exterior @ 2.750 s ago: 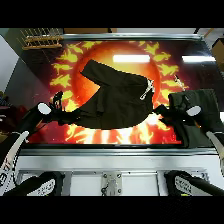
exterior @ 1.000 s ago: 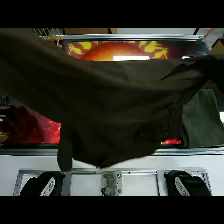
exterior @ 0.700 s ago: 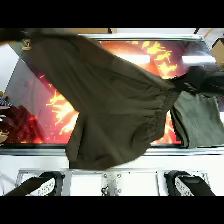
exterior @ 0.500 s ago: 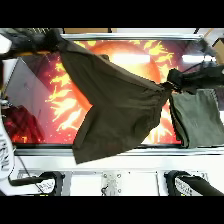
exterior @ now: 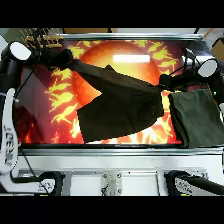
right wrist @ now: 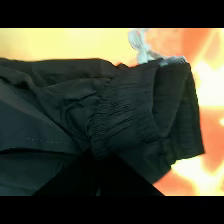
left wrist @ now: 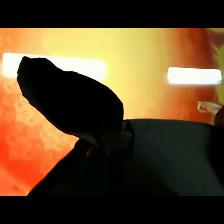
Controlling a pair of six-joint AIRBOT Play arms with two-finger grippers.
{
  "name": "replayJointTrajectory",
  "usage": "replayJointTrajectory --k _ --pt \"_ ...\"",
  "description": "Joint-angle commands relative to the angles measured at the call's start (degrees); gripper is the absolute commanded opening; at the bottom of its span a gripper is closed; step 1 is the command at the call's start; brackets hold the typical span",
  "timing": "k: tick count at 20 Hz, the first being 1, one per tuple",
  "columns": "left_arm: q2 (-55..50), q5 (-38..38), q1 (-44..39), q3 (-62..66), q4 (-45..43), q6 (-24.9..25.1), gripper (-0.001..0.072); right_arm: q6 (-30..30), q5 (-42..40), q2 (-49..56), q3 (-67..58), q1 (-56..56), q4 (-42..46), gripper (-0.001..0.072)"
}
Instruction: Fold the clothes and pants, and hang the long-sleeved shirts on hangers.
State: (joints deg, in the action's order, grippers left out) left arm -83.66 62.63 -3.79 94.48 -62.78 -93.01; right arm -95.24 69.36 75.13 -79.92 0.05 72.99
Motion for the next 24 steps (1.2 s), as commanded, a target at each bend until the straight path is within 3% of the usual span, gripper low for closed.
replayJointTrajectory --k 1,4,9,11,17,18,19,20,21,24 --pt "11.0 0.7 -2.8 -15.9 -5.0 -0.7 0.0004 2.8 1.7 -3.0 5.8 0.1 6.2 0.0012" --pt "18.6 -3.4 -7.7 -34.4 -5.1 -0.7 0.0003 2.7 -1.5 -5.4 15.0 0.1 8.4 0.0012" --pt "21.9 -18.7 -12.8 -56.2 -4.5 -4.9 0.0004 2.8 -7.7 -6.2 26.2 0.2 8.3 0.0012" --pt "20.8 -20.9 -13.6 -59.3 -4.6 -5.4 0.0004 2.7 -8.1 -6.2 29.0 0.2 8.2 0.0013" --pt "18.9 -17.1 -13.6 -59.6 -4.6 -5.4 0.0004 2.7 -7.9 -6.2 31.6 0.2 5.4 0.002" --pt "19.5 -16.2 -13.6 -59.6 -4.6 -5.4 0.0004 2.7 -7.9 -6.2 31.6 0.1 4.3 0.0067" --pt "20.3 -15.6 -13.6 -59.6 -4.6 -5.3 0.0082 2.8 -7.9 -6.2 31.6 0.1 2.5 0.0303" --pt "21.9 -15.1 -13.6 -59.6 -4.6 -5.3 0.0401 4.1 -7.8 -6.4 31.5 0.1 0.6 0.0556" --pt "23.9 -14.7 -13.6 -59.6 -4.6 -5.3 0.0542 6.5 -7.2 -7.0 31.3 0.0 -1.8 0.0611" --pt "31.6 -9.5 -11.8 -57.3 -5.1 -5.4 0.0543 10.3 1.6 -10.8 27.1 -2.3 -5.5 0.0611"
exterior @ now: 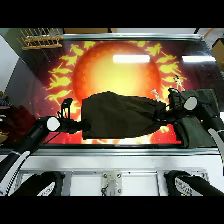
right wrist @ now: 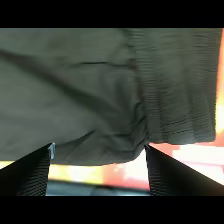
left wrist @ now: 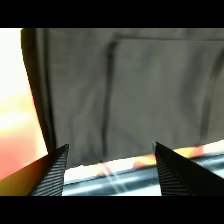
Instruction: Fold the clothes and pants, and hang the long-sleeved shirts on hangers.
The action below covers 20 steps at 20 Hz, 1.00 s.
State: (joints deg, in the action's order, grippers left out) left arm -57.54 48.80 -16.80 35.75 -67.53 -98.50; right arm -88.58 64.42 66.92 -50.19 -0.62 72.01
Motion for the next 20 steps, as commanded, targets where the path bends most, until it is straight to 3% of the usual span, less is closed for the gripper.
replayJointTrajectory --k 1,3,4,5,6,7,12,15,20 --pt "7.7 6.3 2.1 2.3 -0.3 0.1 0.0543 4.2 9.1 -4.0 -4.3 -3.5 -4.6 0.0611" --pt "11.4 8.1 3.3 3.7 -0.2 0.1 0.0541 6.5 11.4 -5.8 -6.3 -8.9 -5.9 0.0612" --pt "12.5 7.8 3.3 3.9 0.2 -0.1 0.0478 7.8 11.2 -5.8 -6.4 -12.1 -8.0 0.0612" --pt "13.4 7.1 3.1 3.9 0.3 -0.4 0.0276 9.3 10.9 -4.9 -6.4 -15.0 -10.1 0.0612" --pt "14.2 6.3 2.3 3.9 0.2 -0.4 0.0031 11.5 10.8 -3.2 -6.4 -17.9 -12.5 0.0683" --pt "14.5 5.4 1.5 3.9 0.2 -0.5 0.0004 14.0 10.8 -1.1 -6.4 -20.3 -15.2 0.072" --pt "11.9 1.6 -5.3 4.0 0.2 -3.5 0.0004 24.8 8.0 13.8 -6.4 -27.7 -27.8 0.072" --pt "8.5 0.2 -8.6 4.2 0.3 -6.5 0.0004 30.3 7.4 20.9 -6.6 -27.8 -28.3 0.072" --pt "2.1 0.8 -11.8 8.9 0.1 -7.4 0.0004 31.6 4.3 23.8 -6.8 -27.9 -25.9 0.0719"
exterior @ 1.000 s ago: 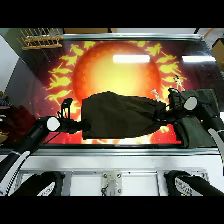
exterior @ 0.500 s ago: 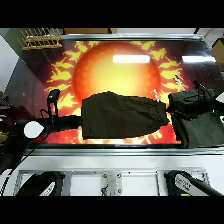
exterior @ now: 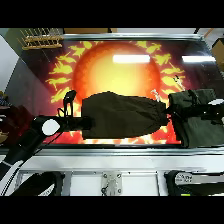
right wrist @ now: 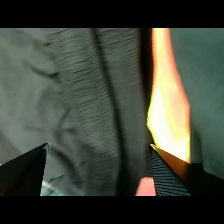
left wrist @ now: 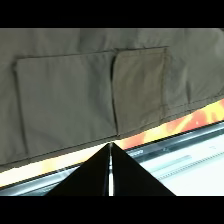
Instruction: Fold the clothes and pants, and hang the long-sleeved shirts on hangers.
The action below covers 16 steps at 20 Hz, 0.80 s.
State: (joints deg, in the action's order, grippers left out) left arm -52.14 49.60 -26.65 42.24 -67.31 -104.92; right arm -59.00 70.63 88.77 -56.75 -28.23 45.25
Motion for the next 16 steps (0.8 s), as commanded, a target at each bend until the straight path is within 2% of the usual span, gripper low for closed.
replayJointTrajectory --k 1,8,13,16 --pt "-4.5 -0.1 -2.6 3.7 -0.1 -0.9 0.0004 2.1 -1.8 1.9 -0.5 -0.3 1.6 0.0719" --pt "-10.9 3.1 -4.3 9.1 -0.2 -0.9 0.0004 1.8 -1.0 2.7 -1.3 0.1 2.3 0.0719" --pt "-11.2 3.4 -4.3 9.0 -0.1 -0.9 0.0004 1.8 0.5 5.8 -1.3 4.7 2.0 0.0719" --pt "-11.2 3.4 -4.3 9.0 -0.1 -0.9 0.0004 1.8 -0.2 6.6 -1.3 7.8 -1.4 0.0719"
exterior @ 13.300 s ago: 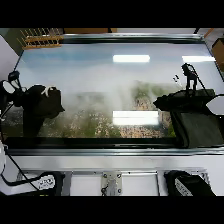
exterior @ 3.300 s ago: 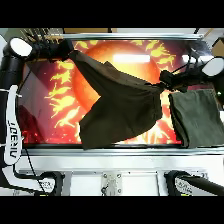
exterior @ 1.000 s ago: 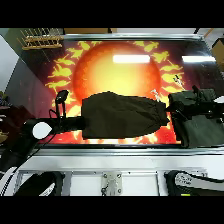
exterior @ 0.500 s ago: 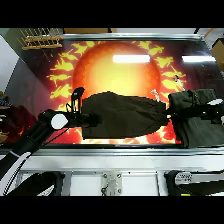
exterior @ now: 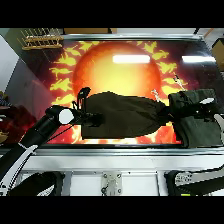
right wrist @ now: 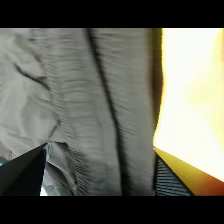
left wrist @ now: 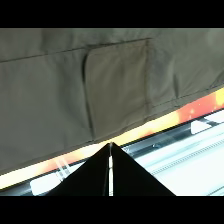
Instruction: Fold the clothes and pants, and hang the long-sleeved shirts on hangers.
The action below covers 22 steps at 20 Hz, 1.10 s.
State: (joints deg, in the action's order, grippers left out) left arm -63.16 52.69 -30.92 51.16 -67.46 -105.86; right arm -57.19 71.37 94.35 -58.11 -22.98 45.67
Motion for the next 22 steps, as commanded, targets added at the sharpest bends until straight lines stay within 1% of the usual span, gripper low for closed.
replayJointTrajectory --k 1,3,4,5,6,7,8,12,14,16,17,20,22 --pt "-0.2 0.3 0.0 0.1 0.0 0.0 0.0004 0.0 -1.3 1.2 0.0 2.9 -3.7 0.0717" --pt "-0.2 0.3 0.0 0.1 0.0 0.0 0.0004 0.2 -1.9 1.5 0.0 3.3 -6.0 0.0702" --pt "-0.2 0.3 0.0 0.1 0.0 0.0 0.0004 0.4 -2.0 1.5 0.0 3.3 -6.3 0.0517" --pt "-0.2 0.2 0.0 0.1 0.0 0.0 0.0005 1.1 -2.0 1.5 0.0 3.5 -6.3 0.0258" --pt "-0.2 0.2 0.0 0.1 0.0 0.0 0.0004 1.6 -1.9 1.5 0.0 3.6 -6.3 0.0199" --pt "-0.2 0.2 0.0 0.1 0.0 0.0 0.0004 1.9 -1.9 1.5 0.0 3.8 -6.3 0.0174" --pt "-0.2 0.2 0.0 0.1 0.0 0.0 0.0005 3.0 -1.9 1.5 0.0 4.2 -6.3 0.0006" --pt "-0.2 0.2 0.0 0.1 0.0 0.0 0.0004 3.0 -1.7 0.5 -1.7 5.5 -6.7 0.0012" --pt "-0.2 0.2 0.0 0.1 0.0 0.0 0.0004 -1.4 -1.8 -1.0 -7.3 5.2 -6.0 0.0012" --pt "-0.2 0.2 0.0 0.1 0.0 0.0 0.0004 -8.6 -2.8 -2.2 -16.0 4.7 -3.8 0.0011" --pt "-0.2 0.1 0.0 0.1 -0.1 0.0 0.0004 -13.1 -3.9 -2.5 -21.1 4.2 -1.8 0.0011" --pt "-0.2 -0.3 0.0 0.1 -0.1 0.0 0.0005 -26.5 -8.2 -2.7 -35.5 1.4 5.8 0.0012" --pt "-0.2 -0.4 0.0 0.1 -0.1 0.9 0.0004 -34.2 -9.2 -2.9 -42.8 -1.3 10.1 0.0012"
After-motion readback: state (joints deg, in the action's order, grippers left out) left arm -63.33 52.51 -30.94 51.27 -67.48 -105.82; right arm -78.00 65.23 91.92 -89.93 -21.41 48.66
